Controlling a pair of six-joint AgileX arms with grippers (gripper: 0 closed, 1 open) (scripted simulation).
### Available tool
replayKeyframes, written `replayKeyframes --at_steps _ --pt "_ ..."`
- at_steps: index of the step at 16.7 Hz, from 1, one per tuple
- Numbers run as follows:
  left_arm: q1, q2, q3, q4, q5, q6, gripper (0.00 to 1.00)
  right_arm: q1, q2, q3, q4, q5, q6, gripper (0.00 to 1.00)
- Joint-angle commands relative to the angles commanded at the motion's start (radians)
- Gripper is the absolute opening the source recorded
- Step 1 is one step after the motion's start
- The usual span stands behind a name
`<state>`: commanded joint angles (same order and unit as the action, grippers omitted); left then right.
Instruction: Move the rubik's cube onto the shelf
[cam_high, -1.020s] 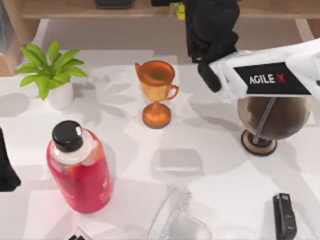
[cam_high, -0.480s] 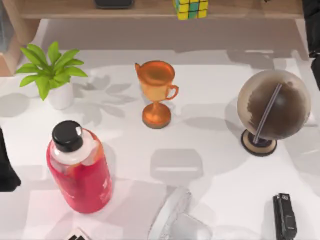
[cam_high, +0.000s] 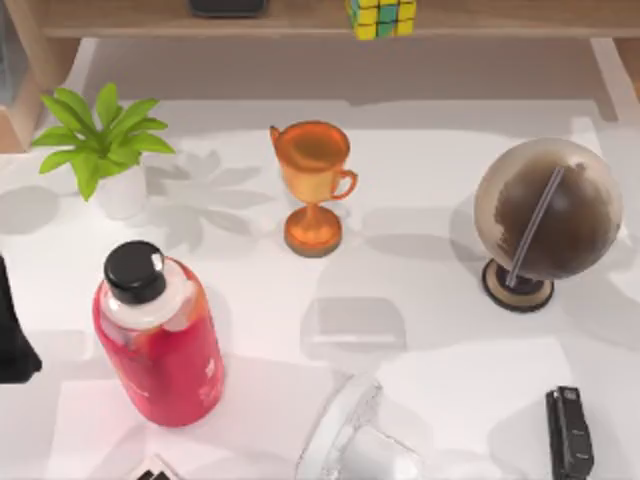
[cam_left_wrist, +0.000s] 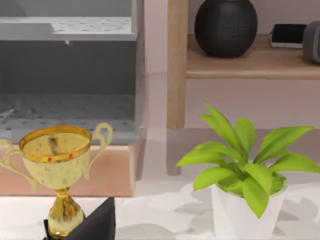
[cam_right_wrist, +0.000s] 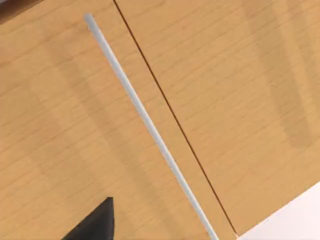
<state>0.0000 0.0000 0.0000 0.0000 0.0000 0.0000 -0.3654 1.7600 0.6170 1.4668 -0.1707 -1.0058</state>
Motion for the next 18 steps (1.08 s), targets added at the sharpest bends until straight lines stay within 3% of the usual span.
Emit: replayKeyframes --at_steps 5,10,13,18 --pt "0.0 0.0 0.0 0.0 0.0 0.0 1.0 -0.292 0.026 -0.153 0.11 -0.254 -0.273 1.0" --pt "0.0 0.0 0.0 0.0 0.0 0.0 1.0 -0.392 0.174 -0.193 0.15 -0.46 -0.472 1.0" --pt "0.0 0.0 0.0 0.0 0.0 0.0 1.0 -0.386 0.258 -0.186 0.149 -0.531 -0.535 1.0" --pt "0.0 0.0 0.0 0.0 0.0 0.0 1.0 -0.382 0.276 -0.183 0.147 -0.544 -0.546 1.0"
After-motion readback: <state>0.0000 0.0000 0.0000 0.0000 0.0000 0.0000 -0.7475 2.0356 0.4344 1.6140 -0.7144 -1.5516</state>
